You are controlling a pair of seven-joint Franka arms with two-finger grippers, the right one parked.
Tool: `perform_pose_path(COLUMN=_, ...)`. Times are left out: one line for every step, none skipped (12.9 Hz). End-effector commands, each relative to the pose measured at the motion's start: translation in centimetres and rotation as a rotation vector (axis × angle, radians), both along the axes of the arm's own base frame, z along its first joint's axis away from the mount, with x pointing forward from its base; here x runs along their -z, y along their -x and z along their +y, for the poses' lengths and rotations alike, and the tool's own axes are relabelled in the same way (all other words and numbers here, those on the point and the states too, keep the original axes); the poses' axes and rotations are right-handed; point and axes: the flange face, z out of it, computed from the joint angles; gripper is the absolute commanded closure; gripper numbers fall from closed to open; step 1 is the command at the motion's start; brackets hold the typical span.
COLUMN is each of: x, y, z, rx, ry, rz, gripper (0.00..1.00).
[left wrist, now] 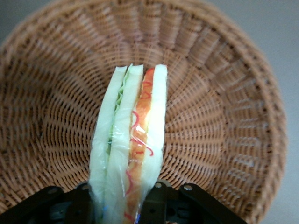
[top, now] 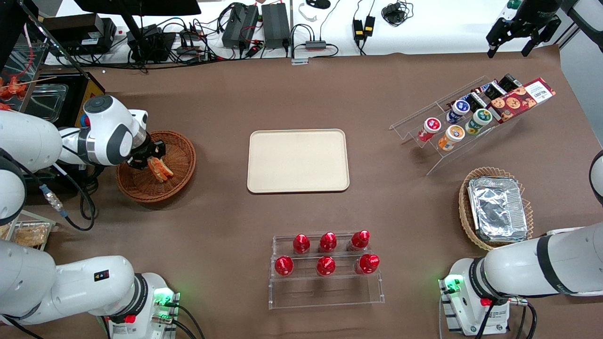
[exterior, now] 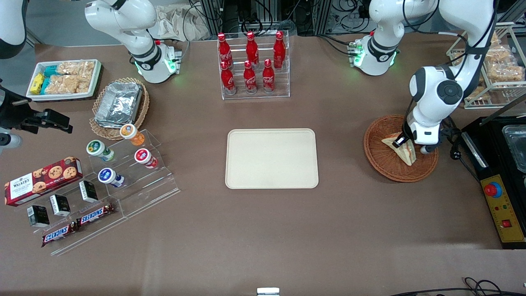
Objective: Place sandwich from basket to tray
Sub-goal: 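Lift the sandwich out of the basket and carry it toward the tray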
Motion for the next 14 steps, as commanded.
perform_pose_path(x=-5.9, y=0.0, z=-1.0, rx=0.031, ry=-0.052, rz=-0.002, gripper=0.91)
perform_pose_path(x=-7.6, y=-0.2, z=-1.8, rx=0.058, ry=-0.063, rz=0.014, gripper=0.91)
perform_pose_path(x=-9.0, y=-0.4, z=-2.1, rx=0.079, ry=-0.072, rz=0.035, gripper=0.91)
perform_pose_path(x=-10.4, y=-0.7, z=-2.4, rx=0.096, ry=-0.077, rz=0.054, gripper=0.91)
perform_pose_path(x=-12.0, y=-1.1, z=-3.7, rx=0.141, ry=-0.078, rz=0.066, gripper=0.91)
perform_pose_path(x=-14.2, y=-1.6, z=-4.9, rx=0.194, ry=-0.083, rz=0.065, gripper=0.91)
perform_pose_path(x=-16.5, y=-2.4, z=-5.8, rx=0.233, ry=-0.088, rz=0.079, gripper=0.91)
perform_pose_path(x=-19.2, y=-3.2, z=-7.3, rx=0.275, ry=-0.090, rz=0.108, gripper=0.91)
perform_pose_path(x=-20.6, y=-3.6, z=-9.1, rx=0.322, ry=-0.089, rz=0.155, gripper=0.91)
perform_pose_path(x=-22.0, y=-4.1, z=-11.0, rx=0.366, ry=-0.088, rz=0.165, gripper=0.92)
perform_pose_path(x=-22.7, y=-4.5, z=-13.5, rx=0.402, ry=-0.067, rz=0.157, gripper=0.95)
perform_pose_path(x=-23.2, y=-4.6, z=-15.5, rx=0.424, ry=-0.035, rz=0.146, gripper=0.99)
perform_pose_path(x=-23.4, y=-4.3, z=-17.0, rx=0.444, ry=-0.016, rz=0.144, gripper=1.00)
perform_pose_path(x=-23.3, y=-3.7, z=-18.5, rx=0.471, ry=-0.007, rz=0.146, gripper=1.00)
